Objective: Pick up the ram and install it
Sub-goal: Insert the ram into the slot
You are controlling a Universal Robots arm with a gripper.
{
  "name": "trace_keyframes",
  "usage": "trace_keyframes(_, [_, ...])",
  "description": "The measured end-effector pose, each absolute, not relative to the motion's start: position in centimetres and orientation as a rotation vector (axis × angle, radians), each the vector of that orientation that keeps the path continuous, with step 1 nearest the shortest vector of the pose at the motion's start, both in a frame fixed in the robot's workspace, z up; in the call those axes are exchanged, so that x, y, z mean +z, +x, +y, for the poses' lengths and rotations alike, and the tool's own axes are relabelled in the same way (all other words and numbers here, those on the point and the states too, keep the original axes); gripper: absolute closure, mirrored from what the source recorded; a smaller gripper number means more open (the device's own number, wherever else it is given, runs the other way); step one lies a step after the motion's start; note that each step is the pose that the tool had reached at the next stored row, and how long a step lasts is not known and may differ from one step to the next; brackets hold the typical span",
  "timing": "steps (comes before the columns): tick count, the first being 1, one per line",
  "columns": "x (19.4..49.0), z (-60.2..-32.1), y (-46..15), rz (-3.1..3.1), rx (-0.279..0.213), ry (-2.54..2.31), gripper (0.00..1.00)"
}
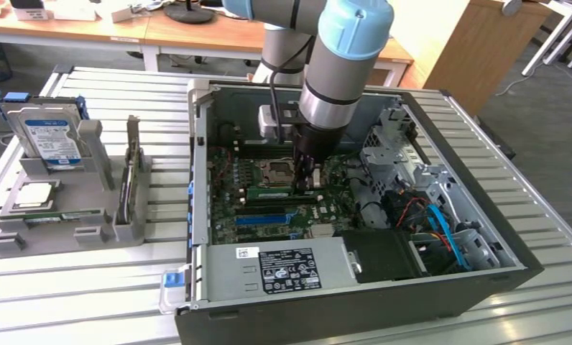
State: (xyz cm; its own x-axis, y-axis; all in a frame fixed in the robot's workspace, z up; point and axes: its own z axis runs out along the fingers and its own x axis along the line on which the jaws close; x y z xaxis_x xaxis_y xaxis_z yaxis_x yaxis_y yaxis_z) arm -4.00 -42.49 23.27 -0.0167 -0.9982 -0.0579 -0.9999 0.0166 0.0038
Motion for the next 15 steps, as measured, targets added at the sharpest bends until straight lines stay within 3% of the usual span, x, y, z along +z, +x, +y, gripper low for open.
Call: trace_keyframes(15, [23.15,-42.49,-3.99,2.212,0.068,-2.175,0.88])
